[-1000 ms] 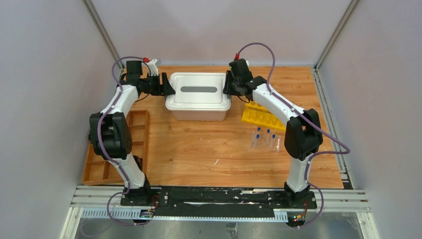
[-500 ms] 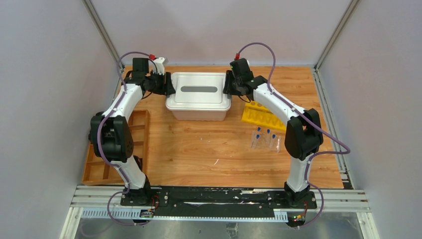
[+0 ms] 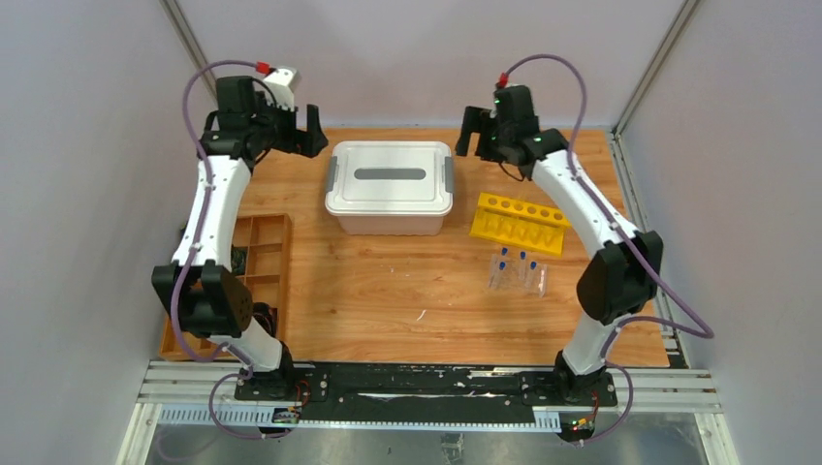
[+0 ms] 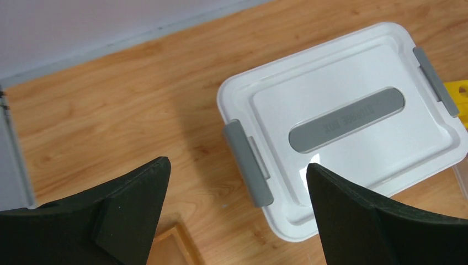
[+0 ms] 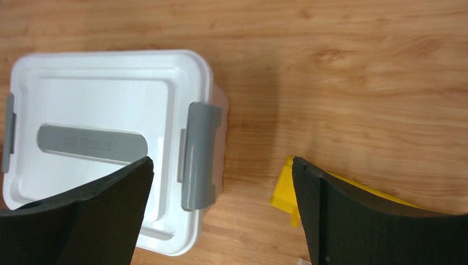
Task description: Organize the chemistry lab equipment
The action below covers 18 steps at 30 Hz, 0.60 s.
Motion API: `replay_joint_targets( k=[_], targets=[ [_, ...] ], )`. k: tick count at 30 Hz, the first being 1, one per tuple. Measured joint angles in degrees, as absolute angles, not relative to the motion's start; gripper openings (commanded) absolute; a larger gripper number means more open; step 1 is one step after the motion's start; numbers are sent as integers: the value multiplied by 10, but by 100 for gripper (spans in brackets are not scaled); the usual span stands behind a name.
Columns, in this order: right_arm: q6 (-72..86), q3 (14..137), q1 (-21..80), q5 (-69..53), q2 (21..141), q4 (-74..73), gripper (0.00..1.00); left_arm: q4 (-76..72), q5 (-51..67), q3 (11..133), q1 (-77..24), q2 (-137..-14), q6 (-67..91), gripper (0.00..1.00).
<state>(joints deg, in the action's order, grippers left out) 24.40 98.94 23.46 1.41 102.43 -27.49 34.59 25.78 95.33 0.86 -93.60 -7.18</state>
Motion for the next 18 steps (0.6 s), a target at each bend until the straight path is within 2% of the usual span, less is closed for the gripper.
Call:
replay_joint_targets(
  k=[4, 8, 18],
  targets=[
    [226, 956, 175, 12, 929, -275, 99, 348, 243, 940, 31, -856, -91, 100],
    [205, 868, 125, 55, 802, -273, 100, 330, 211, 828, 34, -754, -103, 100],
    [142, 549, 16, 243, 575, -189, 100, 258, 150, 578, 37, -649, -102, 100]
  ],
)
